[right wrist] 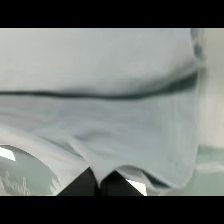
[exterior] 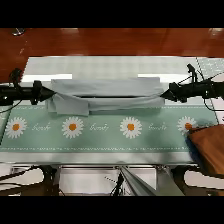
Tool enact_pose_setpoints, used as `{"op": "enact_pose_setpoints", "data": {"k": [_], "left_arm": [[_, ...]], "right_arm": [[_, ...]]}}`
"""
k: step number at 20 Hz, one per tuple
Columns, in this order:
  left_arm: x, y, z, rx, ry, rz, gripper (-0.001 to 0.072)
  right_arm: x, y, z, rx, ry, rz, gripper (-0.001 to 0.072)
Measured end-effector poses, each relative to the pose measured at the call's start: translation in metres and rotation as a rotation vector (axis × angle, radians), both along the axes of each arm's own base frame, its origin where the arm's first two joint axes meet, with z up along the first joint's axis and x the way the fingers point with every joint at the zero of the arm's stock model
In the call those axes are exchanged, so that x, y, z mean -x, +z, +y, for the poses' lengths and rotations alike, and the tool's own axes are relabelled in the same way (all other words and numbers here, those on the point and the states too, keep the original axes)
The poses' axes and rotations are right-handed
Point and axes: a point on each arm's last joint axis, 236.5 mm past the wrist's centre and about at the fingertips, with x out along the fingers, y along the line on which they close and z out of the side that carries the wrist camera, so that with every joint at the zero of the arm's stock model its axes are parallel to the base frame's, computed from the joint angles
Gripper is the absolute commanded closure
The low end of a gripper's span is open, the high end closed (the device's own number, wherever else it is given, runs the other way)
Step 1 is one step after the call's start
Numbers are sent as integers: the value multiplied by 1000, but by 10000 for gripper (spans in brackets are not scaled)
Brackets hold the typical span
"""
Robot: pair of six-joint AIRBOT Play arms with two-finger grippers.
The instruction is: Fold the shirts.
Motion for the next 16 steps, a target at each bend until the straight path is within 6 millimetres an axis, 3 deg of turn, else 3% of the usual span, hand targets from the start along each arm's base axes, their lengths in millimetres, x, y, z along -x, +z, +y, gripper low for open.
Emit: {"op": "enact_pose_setpoints", "data": {"k": [6, 12, 13, 14, 15, 16], "left_arm": [[-69, -16, 4, 30, 22, 38, 684], [-100, -44, 5, 39, 29, 65, 682], [-103, -48, 4, 36, 28, 64, 577], [-106, -51, 3, 29, 28, 59, 297], [-109, -50, 3, 26, 26, 50, 8], [-111, -47, 3, 27, 18, 43, 5]], "right_arm": [[-67, -9, -5, -57, -59, -32, 688], [-115, -24, -6, -133, -108, -37, 684], [-119, -27, -6, -142, -115, -33, 533], [-121, -31, -6, -150, -122, -24, 165], [-124, -33, -7, -153, -129, -23, 90], [-126, -32, -9, -162, -133, -24, 90]]}}
